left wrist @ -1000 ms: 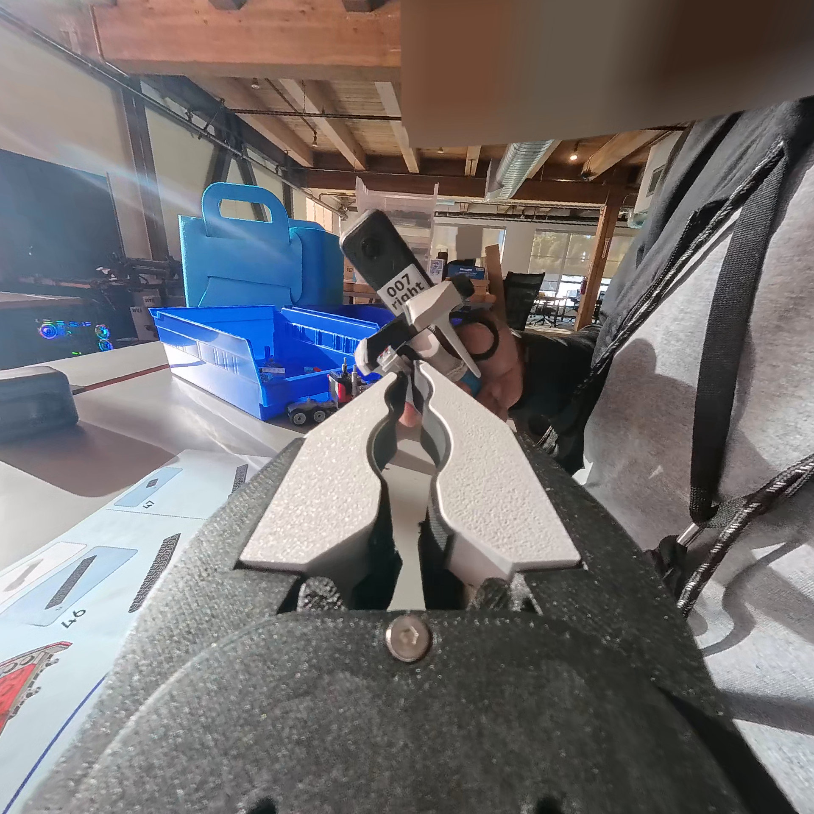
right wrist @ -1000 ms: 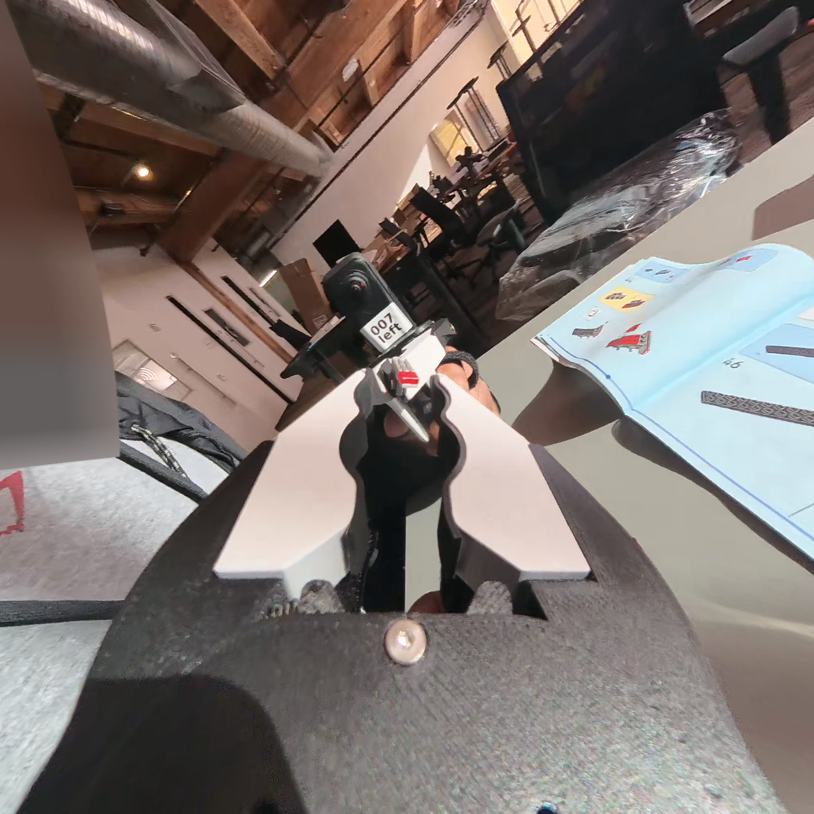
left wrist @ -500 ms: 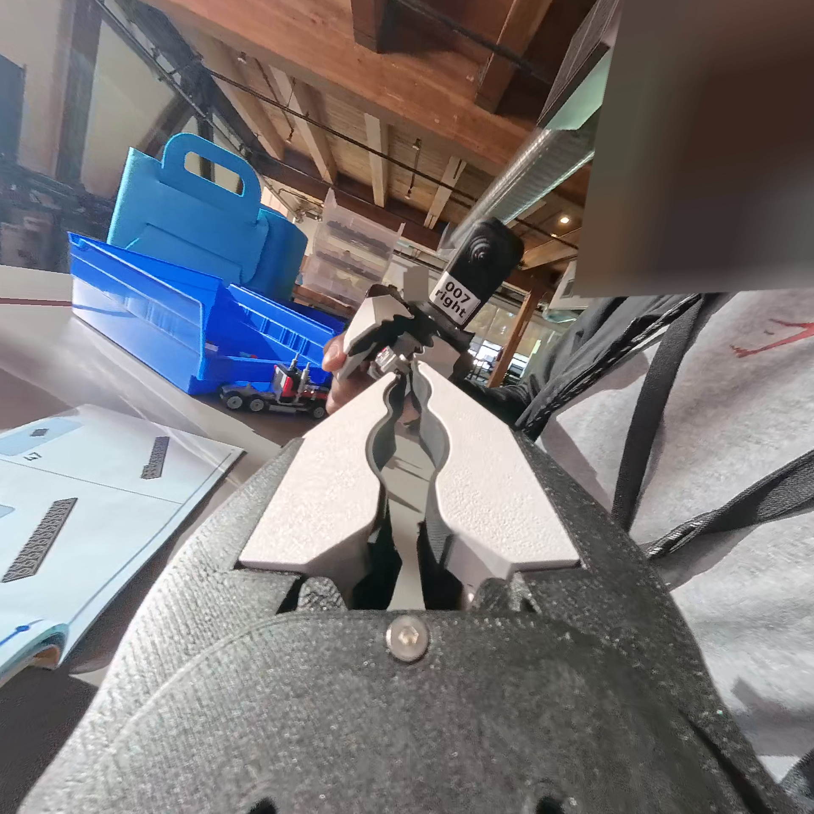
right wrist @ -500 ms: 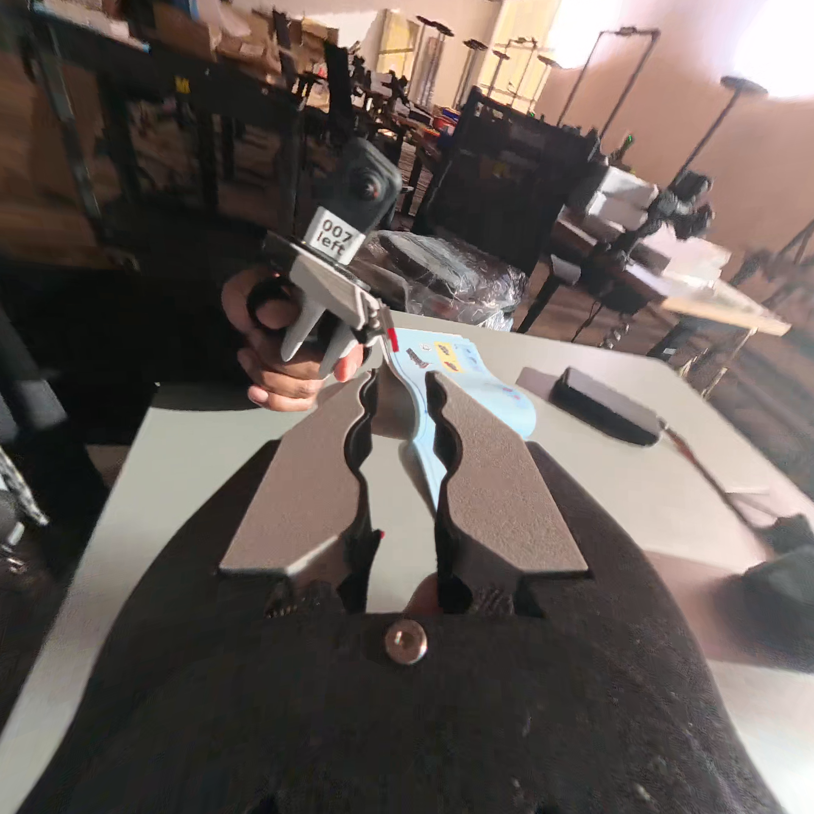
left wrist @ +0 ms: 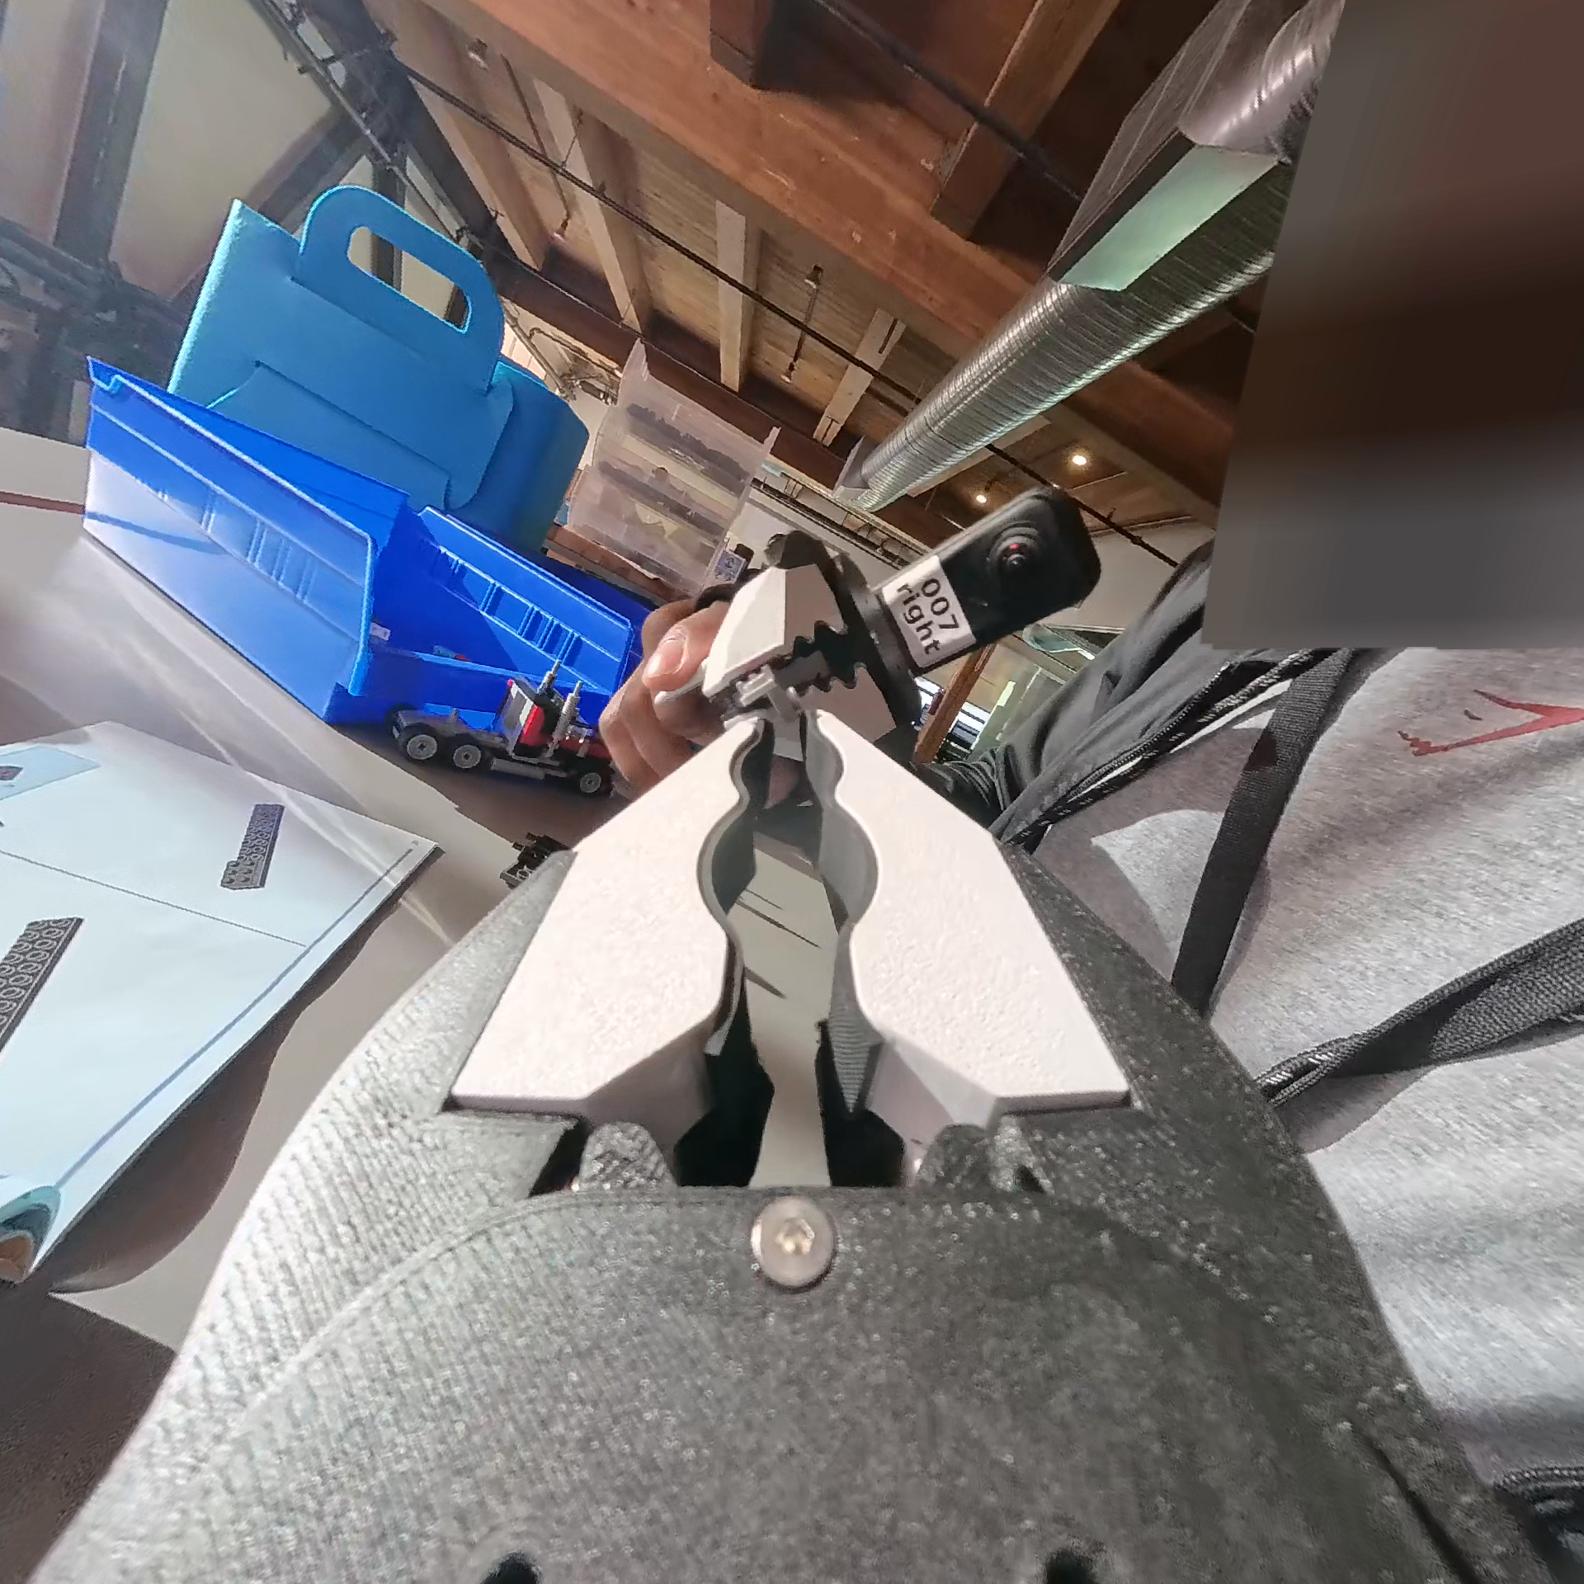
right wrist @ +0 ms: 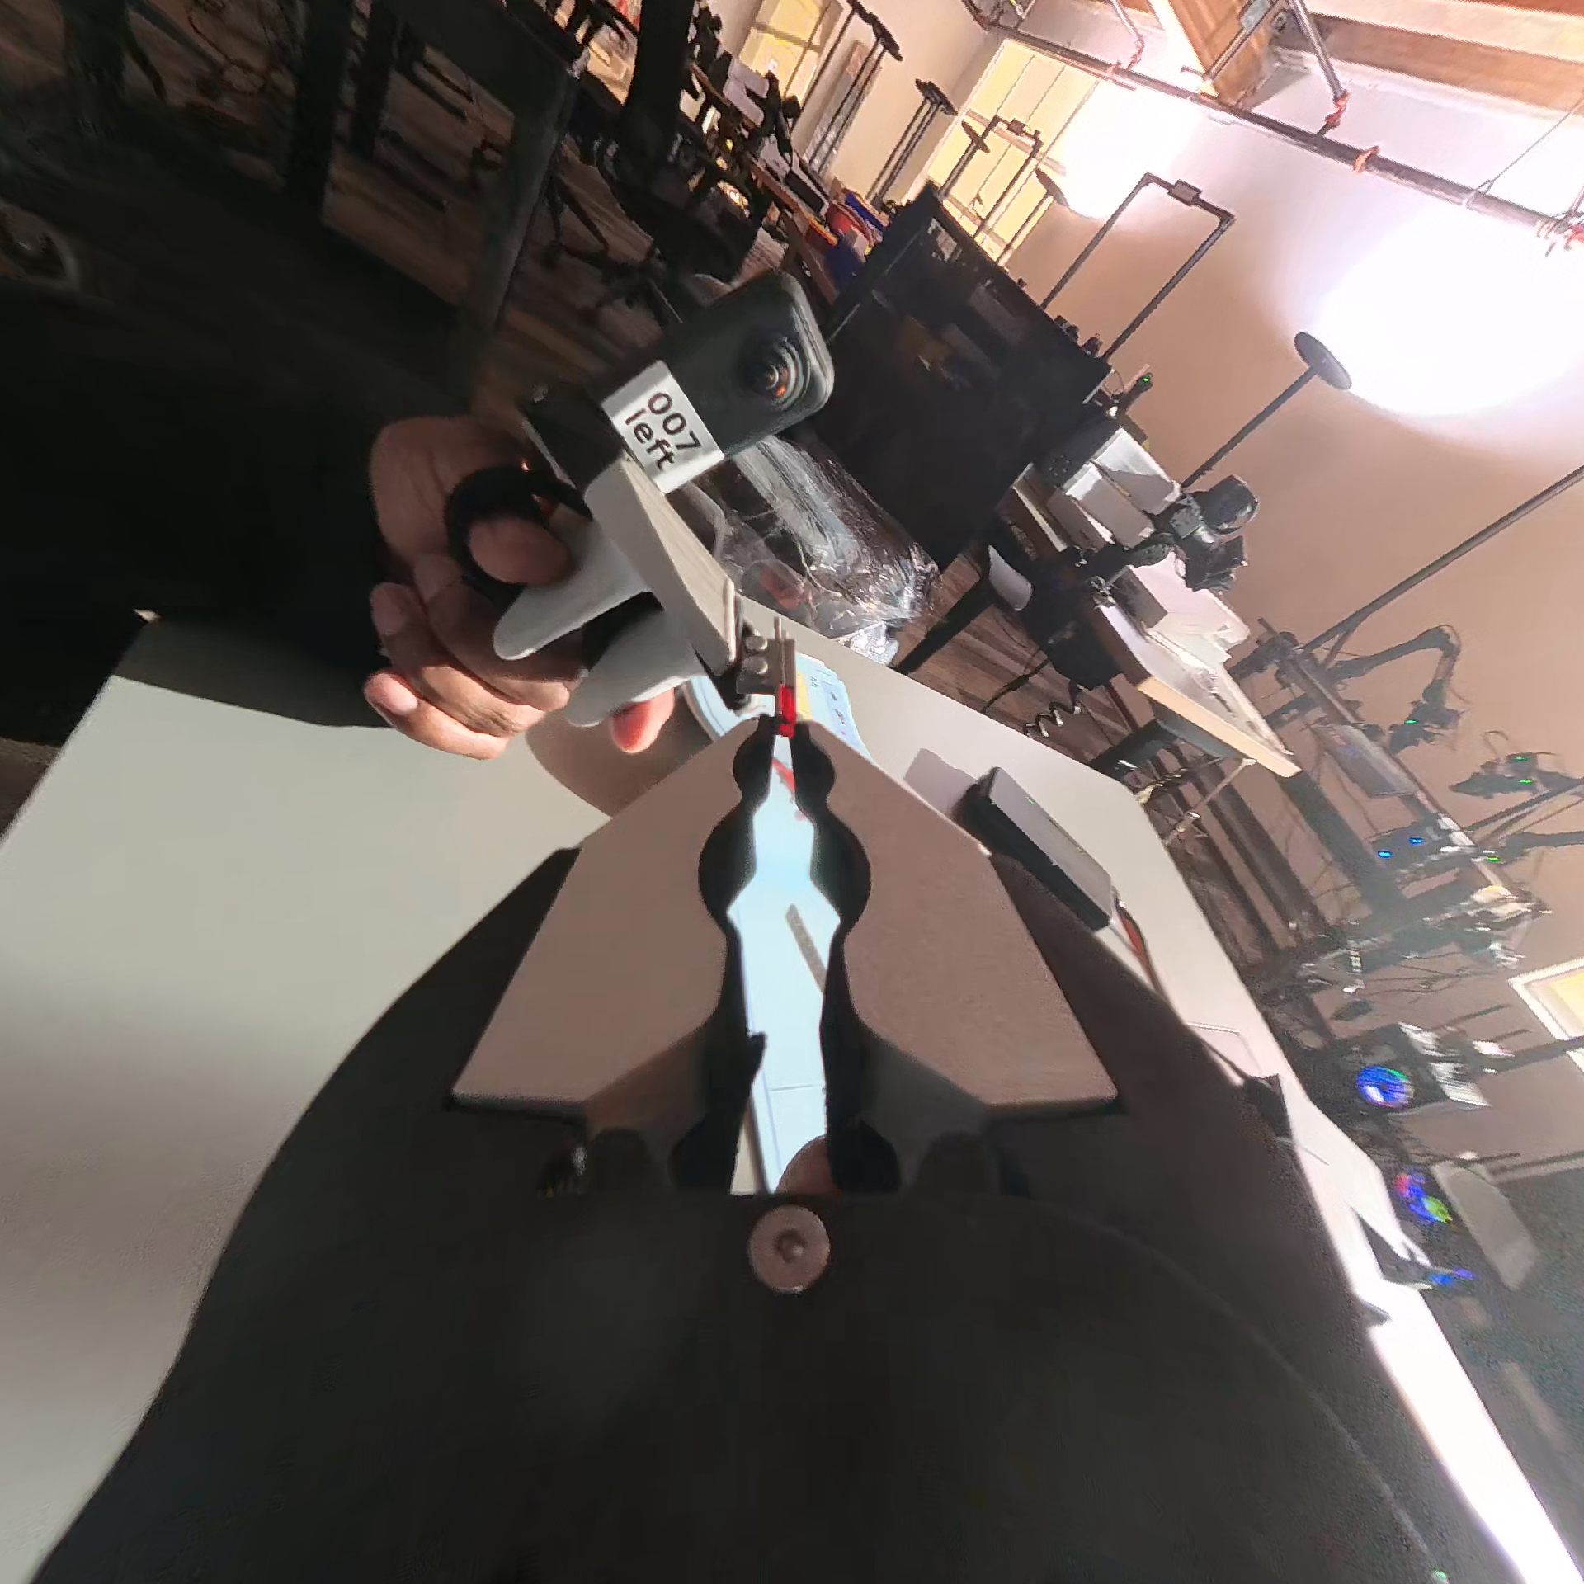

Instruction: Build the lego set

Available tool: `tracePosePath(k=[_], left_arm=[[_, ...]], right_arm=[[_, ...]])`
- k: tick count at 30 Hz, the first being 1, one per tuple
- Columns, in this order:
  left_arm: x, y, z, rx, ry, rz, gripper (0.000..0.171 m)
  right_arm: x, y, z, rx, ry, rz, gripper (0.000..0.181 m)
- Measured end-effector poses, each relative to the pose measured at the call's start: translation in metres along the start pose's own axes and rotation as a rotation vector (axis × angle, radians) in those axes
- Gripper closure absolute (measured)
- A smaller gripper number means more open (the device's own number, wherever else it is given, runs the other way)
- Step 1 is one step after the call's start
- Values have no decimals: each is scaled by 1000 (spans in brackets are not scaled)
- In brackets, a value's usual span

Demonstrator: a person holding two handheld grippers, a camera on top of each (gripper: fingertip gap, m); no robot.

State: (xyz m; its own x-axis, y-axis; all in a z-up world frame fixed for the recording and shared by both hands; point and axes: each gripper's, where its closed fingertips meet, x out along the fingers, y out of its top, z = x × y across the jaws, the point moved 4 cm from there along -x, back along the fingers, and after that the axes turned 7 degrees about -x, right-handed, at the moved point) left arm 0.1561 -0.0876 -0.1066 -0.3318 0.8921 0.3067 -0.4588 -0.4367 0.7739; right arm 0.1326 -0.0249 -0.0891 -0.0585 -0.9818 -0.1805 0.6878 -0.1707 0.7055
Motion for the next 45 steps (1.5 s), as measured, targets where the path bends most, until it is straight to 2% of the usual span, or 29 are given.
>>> tracePosePath(k=[8, 11, 13, 20, 24, 31, 35, 39, 42, 45], left_arm=[[4, -2, -2, -62, -5, -4, 156], [4, -1, -3, -67, 4, 8, 165], [3, 1, -4, -67, 1, 24, 166], [-2, 7, -11, 18, 94, 52, 166], [-6, 9, -15, 93, 163, 42, 166], [-20, 17, -24, 161, 284, 59, 166], [-26, 22, -26, 177, 317, 79, 166], [-27, 23, -28, 180, 328, 90, 166], [-26, 23, -29, 190, 339, 87, 166], [-25, 23, -28, 197, 343, 83, 166]], right_arm=[[0, -5, -3, -230, -39, -90, 175], [1, -2, -4, -286, -46, -80, 175], [3, -1, -2, -312, -50, -84, 175], [14, -8, 6, -430, -54, -123, 175], [21, -18, 9, -567, -21, -196, 174], [27, -54, 31, -994, 160, -435, 173], [29, -73, 68, -1287, 236, -564, 174], [39, -90, 111, -1535, 235, -677, 174], [48, -92, 130, -1721, 162, -668, 174], [54, -88, 128, -1901, 95, -582, 174]])
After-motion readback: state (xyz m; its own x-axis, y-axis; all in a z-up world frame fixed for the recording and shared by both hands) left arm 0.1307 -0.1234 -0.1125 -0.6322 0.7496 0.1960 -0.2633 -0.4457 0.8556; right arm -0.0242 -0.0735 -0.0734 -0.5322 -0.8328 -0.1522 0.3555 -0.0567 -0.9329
